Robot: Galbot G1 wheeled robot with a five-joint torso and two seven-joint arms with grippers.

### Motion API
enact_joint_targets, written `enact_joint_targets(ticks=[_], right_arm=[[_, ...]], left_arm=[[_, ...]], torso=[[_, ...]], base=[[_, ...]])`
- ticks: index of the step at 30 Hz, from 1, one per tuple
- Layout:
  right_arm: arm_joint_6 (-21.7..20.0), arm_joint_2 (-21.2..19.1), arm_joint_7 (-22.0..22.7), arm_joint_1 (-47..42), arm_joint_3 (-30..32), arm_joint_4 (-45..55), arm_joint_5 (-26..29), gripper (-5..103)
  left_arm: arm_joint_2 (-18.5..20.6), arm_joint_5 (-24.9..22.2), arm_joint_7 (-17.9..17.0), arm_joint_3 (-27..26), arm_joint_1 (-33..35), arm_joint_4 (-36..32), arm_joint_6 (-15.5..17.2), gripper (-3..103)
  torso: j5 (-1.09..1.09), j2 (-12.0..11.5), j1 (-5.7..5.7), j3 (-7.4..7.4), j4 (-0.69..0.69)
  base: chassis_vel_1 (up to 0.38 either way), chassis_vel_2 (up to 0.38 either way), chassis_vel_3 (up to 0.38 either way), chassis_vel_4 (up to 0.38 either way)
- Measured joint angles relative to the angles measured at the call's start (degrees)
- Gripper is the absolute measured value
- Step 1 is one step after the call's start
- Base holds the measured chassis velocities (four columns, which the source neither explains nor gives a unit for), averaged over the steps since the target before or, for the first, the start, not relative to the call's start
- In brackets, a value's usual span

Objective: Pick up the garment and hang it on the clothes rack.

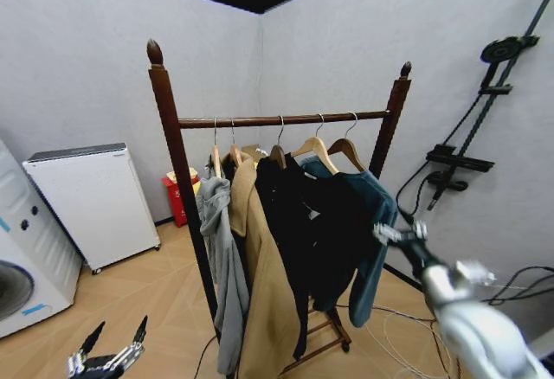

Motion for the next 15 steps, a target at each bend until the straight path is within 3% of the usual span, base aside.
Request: enact_joint_targets(ticks=[2, 3, 5, 10, 15], right_arm=[[4.36, 8.15, -1.36, -6.50, -2.29, 1.06, -5.83, 100], [4.36, 8.15, -1.36, -6.50, -2.29, 1.06, -5.83, 100], [8.76, 13.48, -2.15, -10.93, -4.25, 2.11, -11.55, 100], [11.82, 16.06, -2.21, -14.40, -5.66, 3.76, -14.04, 100], [12.02, 16.09, -2.05, -14.60, -5.83, 3.86, -14.10, 100]], left_arm=[[0.01, 0.00, 0.03, 0.00, 0.00, -0.01, 0.00, 100], [0.01, 0.00, 0.03, 0.00, 0.00, -0.01, 0.00, 100], [0.00, 0.00, 0.00, 0.00, 0.00, -0.01, 0.00, 100], [0.00, 0.00, -0.01, 0.00, 0.00, -0.01, 0.00, 100], [0.00, 0.00, -0.01, 0.00, 0.00, 0.00, 0.00, 100]], torso=[[0.01, 0.00, 0.00, 0.00, -0.02], [0.01, 0.00, 0.00, 0.00, -0.02], [0.00, 0.00, 0.00, 0.00, -0.03], [-0.01, 0.00, 0.01, 0.00, -0.01], [0.02, -0.01, 0.02, 0.01, 0.00]], base=[[0.000, 0.000, 0.000, 0.000], [0.000, 0.000, 0.000, 0.000], [0.000, 0.000, 0.000, 0.000], [0.000, 0.000, 0.000, 0.000], [0.000, 0.000, 0.000, 0.000]])
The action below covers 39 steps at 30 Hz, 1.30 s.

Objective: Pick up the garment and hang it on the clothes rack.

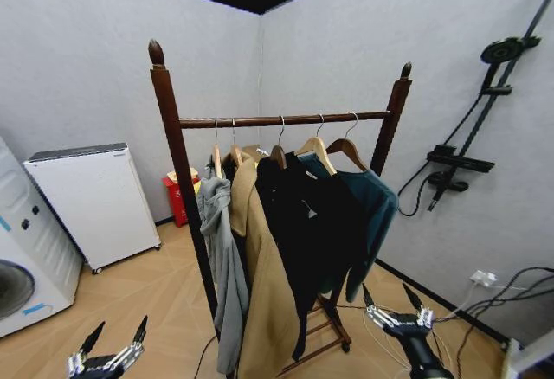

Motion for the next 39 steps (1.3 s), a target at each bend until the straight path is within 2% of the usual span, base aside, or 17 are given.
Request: enact_joint_targets(ticks=[23, 32, 38, 39], right_arm=[[-0.34, -0.49, 0.13, 0.74, -0.11, -0.21, 0.53, 100], [-0.42, -0.53, 0.16, 0.79, -0.12, -0.25, 0.58, 100], [-0.44, -0.54, 0.17, 0.81, -0.12, -0.26, 0.60, 100], [-0.45, -0.55, 0.17, 0.82, -0.12, -0.27, 0.62, 100]], left_arm=[[0.00, 0.00, 0.00, 0.00, 0.00, 0.00, 0.00, 100], [0.00, 0.00, 0.00, 0.00, 0.00, 0.00, 0.00, 100], [0.00, 0.00, -0.01, 0.00, 0.00, 0.00, 0.00, 100], [0.00, 0.00, 0.01, 0.00, 0.00, 0.00, 0.00, 100]], torso=[[0.01, -0.02, 0.03, 0.01, -0.01], [0.03, 0.00, -0.02, -0.01, -0.01], [-0.03, 0.00, -0.01, 0.00, 0.00], [0.03, 0.00, -0.01, 0.00, -0.01]], base=[[0.016, -0.013, -0.015, 0.016], [0.183, -0.190, -0.180, 0.177], [0.269, -0.264, -0.255, 0.244], [0.330, -0.283, -0.294, 0.245]])
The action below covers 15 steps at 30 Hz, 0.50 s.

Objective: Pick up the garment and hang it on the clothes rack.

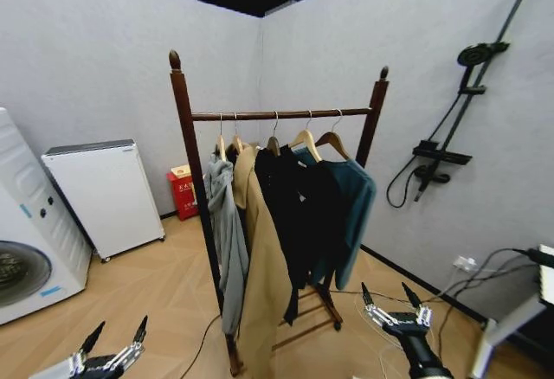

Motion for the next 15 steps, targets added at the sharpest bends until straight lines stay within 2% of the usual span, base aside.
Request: enact_joint_targets(ticks=[3, 7, 10, 15], right_arm=[[-0.01, 0.00, 0.00, -0.01, 0.00, -0.01, 0.01, 100], [-0.02, 0.00, 0.00, -0.02, 0.00, -0.01, 0.01, 100], [-0.02, 0.00, 0.01, -0.02, 0.01, -0.01, 0.02, 100], [-0.02, -0.01, 0.00, 0.02, 0.01, -0.01, 0.02, 100]], left_arm=[[0.00, 0.00, -0.01, 0.00, 0.00, 0.00, 0.00, 100], [0.00, 0.00, -0.02, -0.01, 0.01, 0.01, 0.00, 100], [0.00, 0.00, 0.01, 0.00, 0.01, 0.00, 0.00, 100], [0.00, 0.00, 0.00, 0.00, 0.00, 0.00, 0.00, 100]], torso=[[-0.04, 0.02, -0.03, -0.02, 0.00], [-0.07, 0.05, -0.06, -0.03, 0.02], [0.00, 0.01, -0.03, 0.00, -0.03], [-0.02, -0.04, 0.06, 0.02, 0.03]], base=[[0.301, -0.259, -0.262, 0.233], [0.088, -0.078, -0.163, 0.139], [-0.053, -0.057, -0.080, -0.007], [-0.119, -0.026, 0.036, -0.054]])
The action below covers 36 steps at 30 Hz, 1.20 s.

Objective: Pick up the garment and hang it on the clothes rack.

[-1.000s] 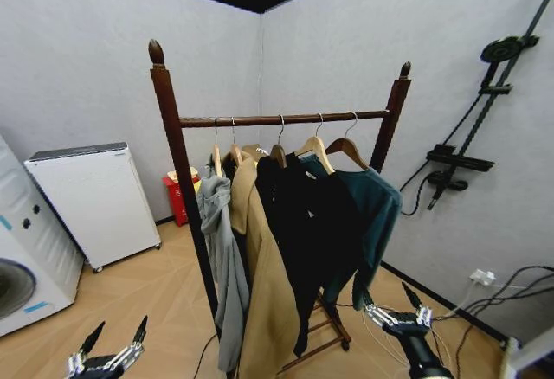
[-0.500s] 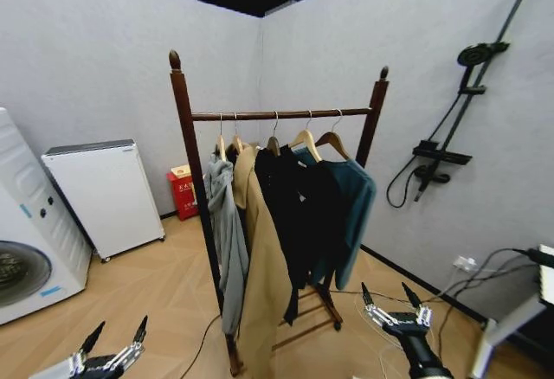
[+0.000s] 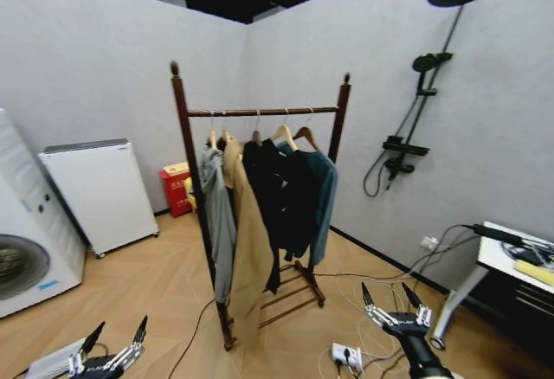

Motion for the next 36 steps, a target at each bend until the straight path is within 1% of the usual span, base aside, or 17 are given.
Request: enact_joint_targets(ticks=[4, 15, 36], right_arm=[[0.00, 0.00, 0.00, 0.00, 0.00, 0.00, 0.00, 100], [0.00, 0.00, 0.00, -0.02, 0.00, 0.00, 0.00, 100], [0.00, 0.00, 0.00, -0.02, 0.00, 0.00, 0.01, 100]], left_arm=[[0.00, 0.00, 0.00, 0.00, 0.00, 0.00, 0.00, 100], [0.00, 0.00, 0.00, 0.00, 0.00, 0.00, 0.00, 100], [0.00, 0.00, 0.00, 0.00, 0.00, 0.00, 0.00, 100]], torso=[[-0.01, 0.00, 0.00, 0.00, -0.03], [-0.01, 0.03, -0.06, -0.02, -0.03], [0.00, 0.03, -0.06, -0.02, -0.02]], base=[[-0.063, -0.007, 0.006, -0.081], [-0.064, -0.094, -0.107, -0.081], [-0.125, -0.124, -0.116, -0.124]])
